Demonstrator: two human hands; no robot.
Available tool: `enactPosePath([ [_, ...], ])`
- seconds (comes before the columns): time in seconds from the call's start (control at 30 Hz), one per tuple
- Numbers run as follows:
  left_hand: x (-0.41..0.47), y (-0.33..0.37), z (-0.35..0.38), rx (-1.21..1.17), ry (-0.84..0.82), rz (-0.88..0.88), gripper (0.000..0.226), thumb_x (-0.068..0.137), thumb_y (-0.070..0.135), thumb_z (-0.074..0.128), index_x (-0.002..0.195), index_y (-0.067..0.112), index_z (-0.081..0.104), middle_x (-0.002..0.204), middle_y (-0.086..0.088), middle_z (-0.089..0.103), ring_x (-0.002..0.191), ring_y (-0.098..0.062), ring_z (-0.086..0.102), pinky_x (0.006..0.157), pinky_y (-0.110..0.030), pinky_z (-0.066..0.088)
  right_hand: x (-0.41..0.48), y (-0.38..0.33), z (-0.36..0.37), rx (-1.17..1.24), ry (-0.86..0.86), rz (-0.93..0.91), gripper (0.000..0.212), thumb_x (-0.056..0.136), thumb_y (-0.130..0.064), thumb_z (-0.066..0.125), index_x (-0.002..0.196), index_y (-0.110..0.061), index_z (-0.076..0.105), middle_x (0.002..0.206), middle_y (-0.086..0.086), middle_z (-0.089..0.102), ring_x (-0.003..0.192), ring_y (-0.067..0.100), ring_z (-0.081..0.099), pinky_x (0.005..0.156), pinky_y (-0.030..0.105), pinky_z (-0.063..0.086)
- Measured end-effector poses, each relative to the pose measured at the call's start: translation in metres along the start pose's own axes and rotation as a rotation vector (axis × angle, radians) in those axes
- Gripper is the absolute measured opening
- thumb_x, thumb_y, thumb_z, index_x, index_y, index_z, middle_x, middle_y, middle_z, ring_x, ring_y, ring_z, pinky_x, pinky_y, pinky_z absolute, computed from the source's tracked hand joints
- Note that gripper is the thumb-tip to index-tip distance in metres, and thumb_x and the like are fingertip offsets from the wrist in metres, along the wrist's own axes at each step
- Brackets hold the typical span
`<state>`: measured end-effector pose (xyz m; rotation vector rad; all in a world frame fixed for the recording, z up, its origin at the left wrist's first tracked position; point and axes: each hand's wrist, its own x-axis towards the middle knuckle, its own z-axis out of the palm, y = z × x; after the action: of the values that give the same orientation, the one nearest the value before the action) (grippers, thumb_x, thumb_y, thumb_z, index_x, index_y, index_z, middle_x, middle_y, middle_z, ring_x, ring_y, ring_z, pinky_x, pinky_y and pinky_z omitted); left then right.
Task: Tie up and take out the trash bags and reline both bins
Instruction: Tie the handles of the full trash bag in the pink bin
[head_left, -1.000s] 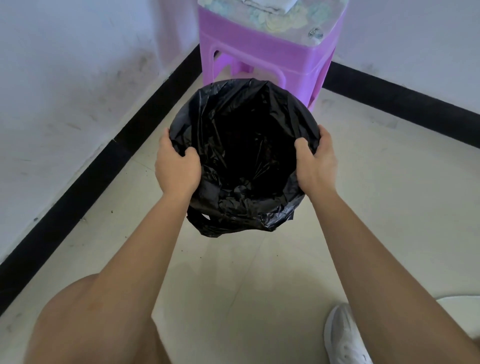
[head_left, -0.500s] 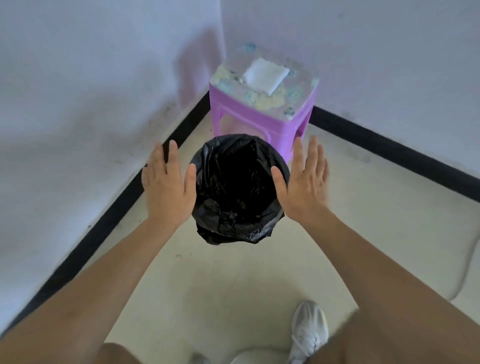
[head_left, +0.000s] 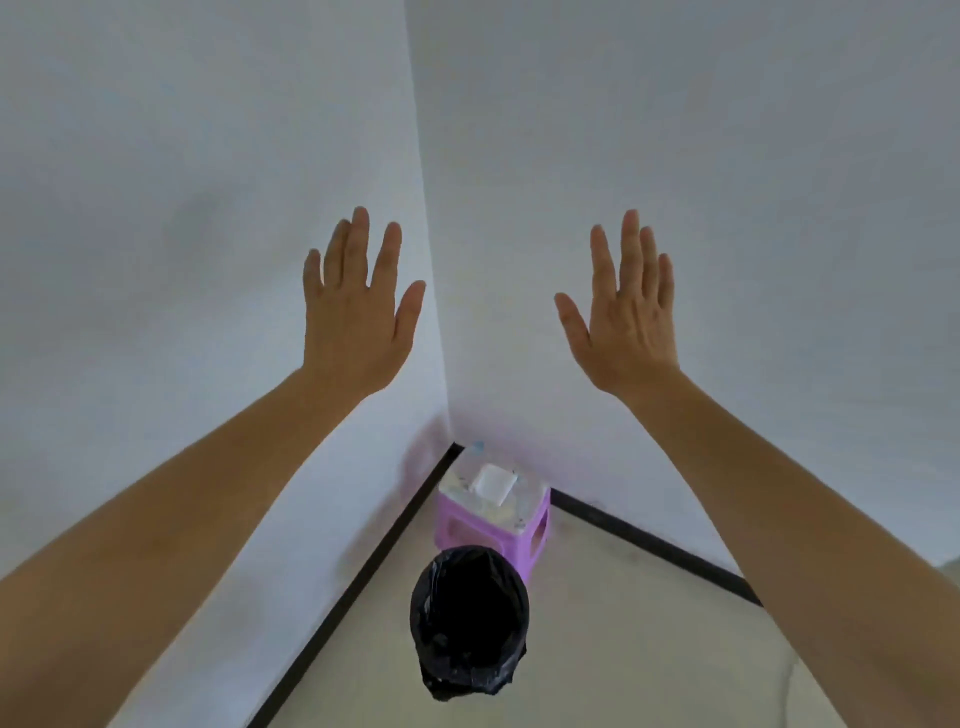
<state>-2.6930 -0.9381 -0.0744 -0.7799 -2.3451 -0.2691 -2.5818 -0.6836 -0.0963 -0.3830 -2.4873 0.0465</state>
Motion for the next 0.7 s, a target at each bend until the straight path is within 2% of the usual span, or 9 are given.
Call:
enactPosePath([
  [0.1,0.057,0.0,-0.097,0.045,0.138,0.088,0.06,0.103,0.047,0.021,0.152,0.012,0.03,0.159,-0.02,0.024,0.145,-0.039,0.025,0.115,-0.06,0.02,0.046,-0.013,-0.097,-0.053,0.155,-0.021,0.072,0.103,-0.053,0.028,0.158,-0.011,0.007,0.164,0.022,-0.002,0.151,0.039,0.003,0.122,0.053,0.007],
  [0.2,0.065,0.003,-0.161,0.026,0.24,0.106,0.06,0.103,0.048,0.019,0.153,0.016,0.027,0.16,-0.018,0.021,0.147,-0.036,0.021,0.117,-0.058,0.015,0.045,-0.03,-0.158,-0.111,0.258,-0.006,0.071,0.104,-0.053,0.028,0.158,-0.012,0.008,0.164,0.022,-0.001,0.152,0.039,0.004,0.122,0.054,0.008],
  [0.3,0.047,0.013,-0.182,-0.093,0.252,0.088,0.061,0.102,0.049,0.019,0.154,0.017,0.022,0.162,-0.016,0.016,0.149,-0.034,0.016,0.118,-0.056,0.012,0.007,-0.042,-0.186,-0.161,0.292,0.04,0.071,0.104,-0.052,0.029,0.158,-0.012,0.008,0.164,0.022,-0.001,0.152,0.038,0.003,0.122,0.053,0.007],
  [0.4,0.022,0.041,-0.168,-0.229,0.218,0.151,0.062,0.102,0.049,0.021,0.154,0.015,0.023,0.161,-0.016,0.017,0.148,-0.034,0.017,0.118,-0.056,0.014,-0.055,-0.033,-0.199,-0.276,0.21,0.03,0.071,0.103,-0.052,0.032,0.159,-0.012,0.009,0.164,0.021,-0.002,0.152,0.037,0.001,0.122,0.054,0.007],
  [0.57,-0.019,0.16,-0.151,-0.51,0.053,0.308,0.064,0.101,0.05,0.02,0.153,0.011,0.024,0.16,-0.017,0.021,0.148,-0.034,0.02,0.116,-0.058,0.019,-0.193,0.019,-0.255,-0.546,0.002,0.193,0.074,0.102,-0.055,0.029,0.159,-0.015,0.006,0.165,0.018,-0.008,0.153,0.035,0.0,0.122,0.055,0.008],
  [0.7,-0.061,0.294,-0.2,-0.675,-0.005,0.515,0.066,0.101,0.052,0.015,0.153,0.012,0.024,0.161,-0.016,0.02,0.148,-0.033,0.021,0.116,-0.058,0.02,-0.307,0.063,-0.358,-0.706,-0.018,0.401,0.073,0.1,-0.056,0.03,0.158,-0.015,0.014,0.165,0.018,-0.001,0.153,0.034,0.004,0.121,0.055,0.012],
])
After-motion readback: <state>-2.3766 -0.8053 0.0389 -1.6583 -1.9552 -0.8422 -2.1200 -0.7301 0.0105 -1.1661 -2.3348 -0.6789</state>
